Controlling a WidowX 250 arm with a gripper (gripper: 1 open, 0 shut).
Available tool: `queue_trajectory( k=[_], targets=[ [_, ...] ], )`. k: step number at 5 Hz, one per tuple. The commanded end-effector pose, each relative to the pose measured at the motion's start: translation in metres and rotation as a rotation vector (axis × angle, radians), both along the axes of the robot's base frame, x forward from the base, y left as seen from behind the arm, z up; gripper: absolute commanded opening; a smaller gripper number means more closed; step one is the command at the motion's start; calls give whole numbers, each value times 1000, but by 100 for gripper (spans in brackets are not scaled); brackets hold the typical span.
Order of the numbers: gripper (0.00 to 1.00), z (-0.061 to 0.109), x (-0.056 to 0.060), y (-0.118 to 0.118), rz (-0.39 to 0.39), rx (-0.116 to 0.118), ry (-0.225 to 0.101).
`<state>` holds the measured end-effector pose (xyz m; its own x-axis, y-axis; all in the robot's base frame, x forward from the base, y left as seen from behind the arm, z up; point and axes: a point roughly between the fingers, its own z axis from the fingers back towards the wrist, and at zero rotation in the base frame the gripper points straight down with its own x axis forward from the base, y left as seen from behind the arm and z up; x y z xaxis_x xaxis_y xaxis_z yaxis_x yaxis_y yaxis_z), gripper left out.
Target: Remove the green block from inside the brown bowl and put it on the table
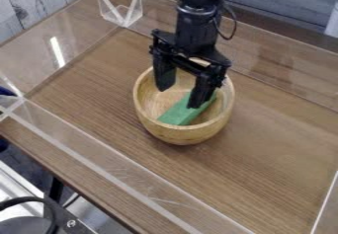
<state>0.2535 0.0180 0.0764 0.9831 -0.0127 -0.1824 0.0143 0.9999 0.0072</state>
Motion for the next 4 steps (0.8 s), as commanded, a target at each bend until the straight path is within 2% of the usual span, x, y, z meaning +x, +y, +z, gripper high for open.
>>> queue_trajectory(
  k=[1,4],
  targets=[
    [100,3,7,4,-3,5,-47],
    [100,-22,7,5,7,-8,-27]
  ],
)
